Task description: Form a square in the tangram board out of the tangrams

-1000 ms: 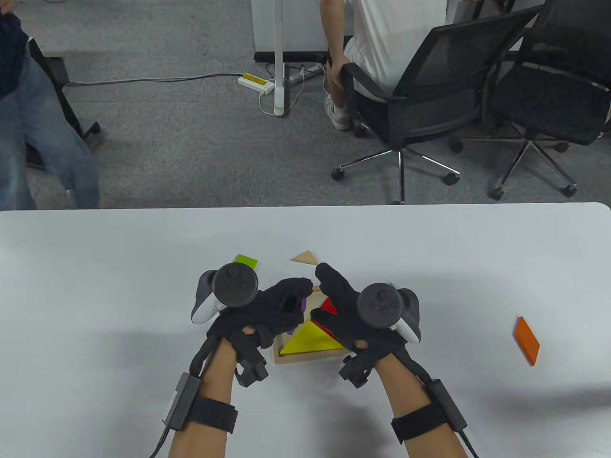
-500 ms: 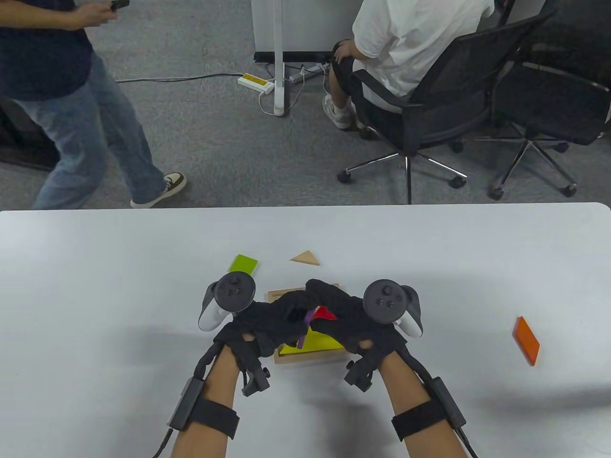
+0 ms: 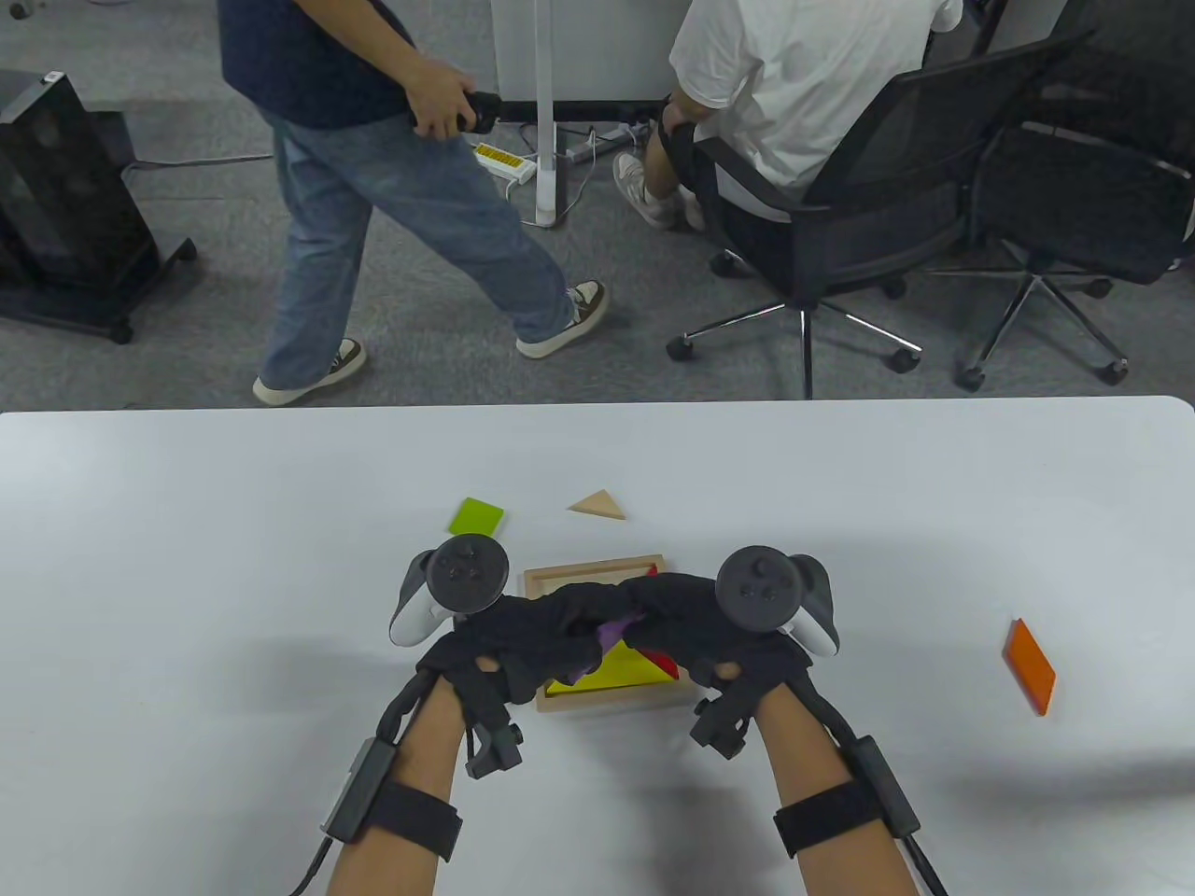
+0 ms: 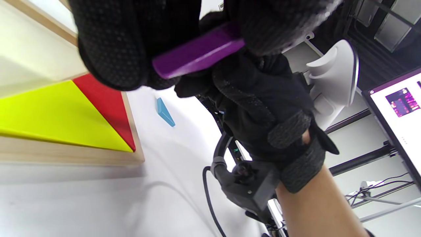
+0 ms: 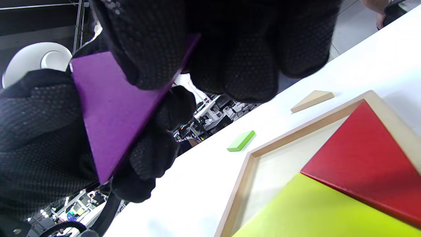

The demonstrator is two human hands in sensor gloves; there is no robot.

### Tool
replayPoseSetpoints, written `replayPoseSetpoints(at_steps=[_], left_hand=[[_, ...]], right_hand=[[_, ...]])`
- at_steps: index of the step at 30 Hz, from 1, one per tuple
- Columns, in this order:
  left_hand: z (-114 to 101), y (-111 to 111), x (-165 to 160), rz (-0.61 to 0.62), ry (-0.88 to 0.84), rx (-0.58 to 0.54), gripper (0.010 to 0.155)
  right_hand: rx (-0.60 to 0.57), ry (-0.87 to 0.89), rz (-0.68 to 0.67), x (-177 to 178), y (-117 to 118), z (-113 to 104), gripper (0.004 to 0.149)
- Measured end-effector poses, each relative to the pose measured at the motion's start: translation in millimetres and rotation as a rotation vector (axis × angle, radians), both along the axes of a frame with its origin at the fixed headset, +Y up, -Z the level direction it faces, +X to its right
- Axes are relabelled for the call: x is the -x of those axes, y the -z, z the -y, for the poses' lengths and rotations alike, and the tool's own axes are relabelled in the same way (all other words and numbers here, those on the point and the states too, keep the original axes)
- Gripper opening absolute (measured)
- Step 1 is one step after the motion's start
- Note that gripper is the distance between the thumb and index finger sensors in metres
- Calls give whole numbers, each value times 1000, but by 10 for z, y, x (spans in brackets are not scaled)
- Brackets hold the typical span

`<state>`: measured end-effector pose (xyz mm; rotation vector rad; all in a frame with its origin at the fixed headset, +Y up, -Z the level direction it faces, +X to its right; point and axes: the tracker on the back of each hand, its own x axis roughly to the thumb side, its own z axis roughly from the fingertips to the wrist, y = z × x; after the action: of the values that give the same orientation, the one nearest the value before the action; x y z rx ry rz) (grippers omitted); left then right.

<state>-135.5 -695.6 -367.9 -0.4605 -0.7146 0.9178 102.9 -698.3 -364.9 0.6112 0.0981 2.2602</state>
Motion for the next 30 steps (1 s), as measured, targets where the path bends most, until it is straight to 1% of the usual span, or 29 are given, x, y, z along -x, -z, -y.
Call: replayPoseSetpoints(at_steps=[6,9,12,17,20,24,27,30], left_hand=[[-132,-42,-32,-56,96,-160,56],[-188,-68,-58,-95,168,-264,54],[-223,-99,-94,-126,244,-377,51],[-246,-148,-167,-147,388,-528,48],[-232,-160,-197,-153,443,-575,48],[-207,-185,-264,-156,565,-692,49],[-177,-190,-311,-144,619,-720,49],[-145,-167,-326,-136,628,-707,48]], right_hand=[[-6,-52,-5,7,-4,-32,47],[-13,-87,3,33,-11,-36,46],[-13,-114,11,67,-16,-27,46],[-2,-151,27,122,-24,-8,46],[5,-172,38,152,-27,12,46],[26,-202,61,197,-25,44,46],[41,-224,67,218,-20,75,46],[52,-238,70,224,-16,100,46]])
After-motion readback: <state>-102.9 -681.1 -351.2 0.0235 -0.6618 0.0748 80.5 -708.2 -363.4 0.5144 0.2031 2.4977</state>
